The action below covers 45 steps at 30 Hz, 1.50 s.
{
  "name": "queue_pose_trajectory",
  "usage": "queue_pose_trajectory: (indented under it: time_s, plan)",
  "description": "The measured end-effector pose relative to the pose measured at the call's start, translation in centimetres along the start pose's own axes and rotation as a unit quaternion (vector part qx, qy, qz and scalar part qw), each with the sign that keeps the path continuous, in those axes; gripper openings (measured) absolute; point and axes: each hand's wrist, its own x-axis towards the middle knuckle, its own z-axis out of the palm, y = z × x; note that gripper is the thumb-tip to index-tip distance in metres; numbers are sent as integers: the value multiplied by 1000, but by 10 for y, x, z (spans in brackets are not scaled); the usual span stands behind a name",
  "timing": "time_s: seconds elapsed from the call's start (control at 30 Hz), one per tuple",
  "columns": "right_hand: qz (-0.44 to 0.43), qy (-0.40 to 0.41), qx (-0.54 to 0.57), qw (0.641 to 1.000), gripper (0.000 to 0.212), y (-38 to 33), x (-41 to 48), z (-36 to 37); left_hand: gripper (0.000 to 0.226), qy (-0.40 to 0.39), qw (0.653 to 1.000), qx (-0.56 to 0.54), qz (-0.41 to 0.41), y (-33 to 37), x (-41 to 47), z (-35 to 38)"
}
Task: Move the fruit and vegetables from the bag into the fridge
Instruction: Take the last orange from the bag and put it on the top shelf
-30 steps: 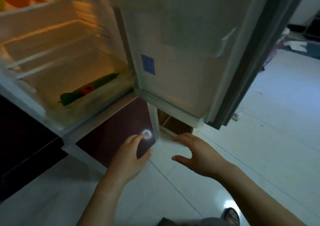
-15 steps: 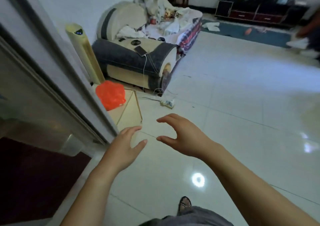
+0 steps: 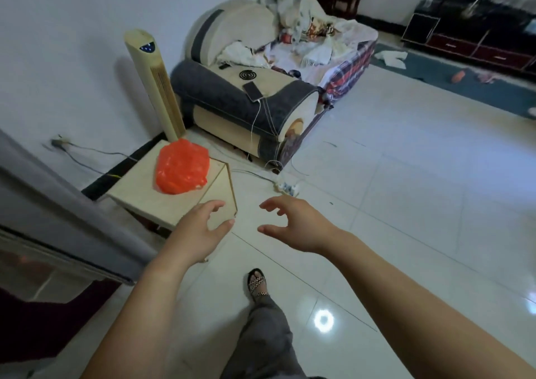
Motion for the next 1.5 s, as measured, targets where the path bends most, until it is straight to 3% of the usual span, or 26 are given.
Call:
queue_pose_trajectory:
  time_s: [0.2,0.43,0.57,0.8,0.93,1.1,1.2,1.37,1.5]
  plan:
    - [-10,-11,-23,1000,49,38,85,-31,49,-20,1000,23,0,6,107,16]
    - [33,-120,-102,987,52,81,206,-75,55,-128,987,98,-22,19,239,10]
    - [15,-130,-98,987,51,80,272,-77,54,-127,986,88,-54,4,289,-15]
    - [-92,-227,-91,965,52,46,394,-46,44,-63,981,40,-180,-65,313,-69]
    - [-164,-289,-100,938,49,21,474,-19,71,13,963,-11,-267,-115,327,-88]
    - [-243,-359,-119,893,49,5,569,12,47,73,914,-78,-392,-158,355,-92]
    - [-255,-367,-131,885,65,11,619,41,43,118,879,-119,-445,-185,374,-80]
    - [-251,-361,-127,889,68,31,664,108,44,174,822,-179,-511,-240,399,-41]
    - [-236,-362,-144,890,73,55,681,160,54,205,822,-198,-492,-270,417,0]
